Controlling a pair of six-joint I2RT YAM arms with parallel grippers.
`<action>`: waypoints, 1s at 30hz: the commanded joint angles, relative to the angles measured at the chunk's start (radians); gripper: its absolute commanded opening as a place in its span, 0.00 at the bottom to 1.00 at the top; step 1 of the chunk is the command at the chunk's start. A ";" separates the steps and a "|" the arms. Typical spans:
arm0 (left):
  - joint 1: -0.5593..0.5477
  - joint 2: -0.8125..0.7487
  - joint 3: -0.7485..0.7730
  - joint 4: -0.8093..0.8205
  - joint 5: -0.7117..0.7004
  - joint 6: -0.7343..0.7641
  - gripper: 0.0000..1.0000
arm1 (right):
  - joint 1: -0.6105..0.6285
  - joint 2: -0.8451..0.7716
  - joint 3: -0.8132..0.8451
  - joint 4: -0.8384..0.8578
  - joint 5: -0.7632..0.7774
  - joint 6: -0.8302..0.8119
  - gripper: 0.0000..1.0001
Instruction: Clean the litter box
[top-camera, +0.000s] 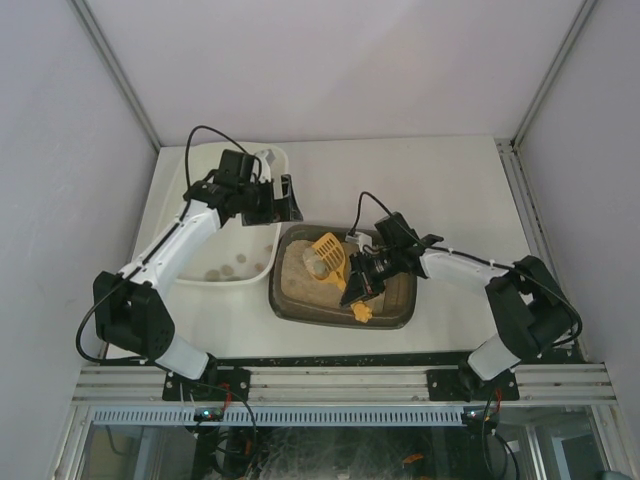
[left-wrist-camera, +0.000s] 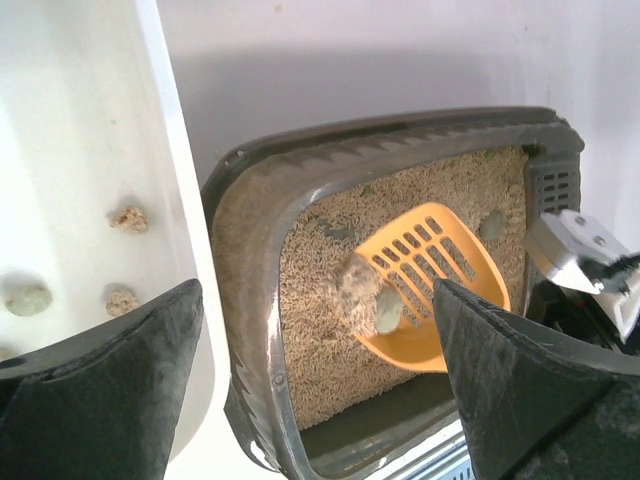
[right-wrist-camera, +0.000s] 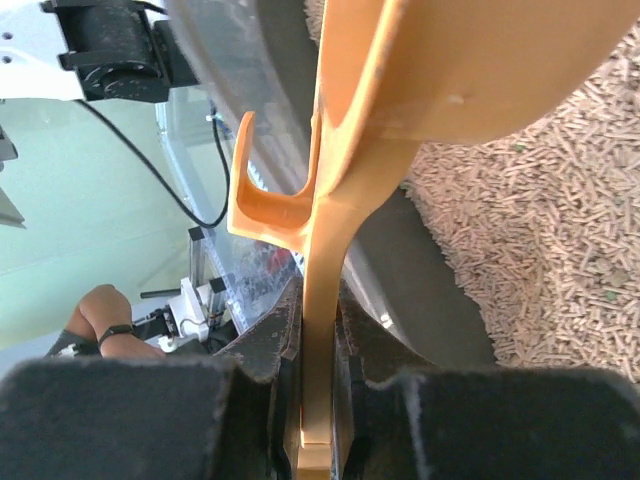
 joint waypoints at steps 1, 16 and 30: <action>-0.002 -0.032 0.115 -0.030 -0.065 0.014 1.00 | 0.006 -0.092 0.005 0.048 -0.036 0.024 0.00; -0.002 -0.189 0.042 -0.046 -0.412 0.074 1.00 | -0.002 -0.262 -0.365 0.829 -0.110 0.488 0.00; 0.043 -0.337 -0.117 0.039 -0.454 0.061 1.00 | 0.076 -0.143 -0.477 1.474 -0.022 0.769 0.00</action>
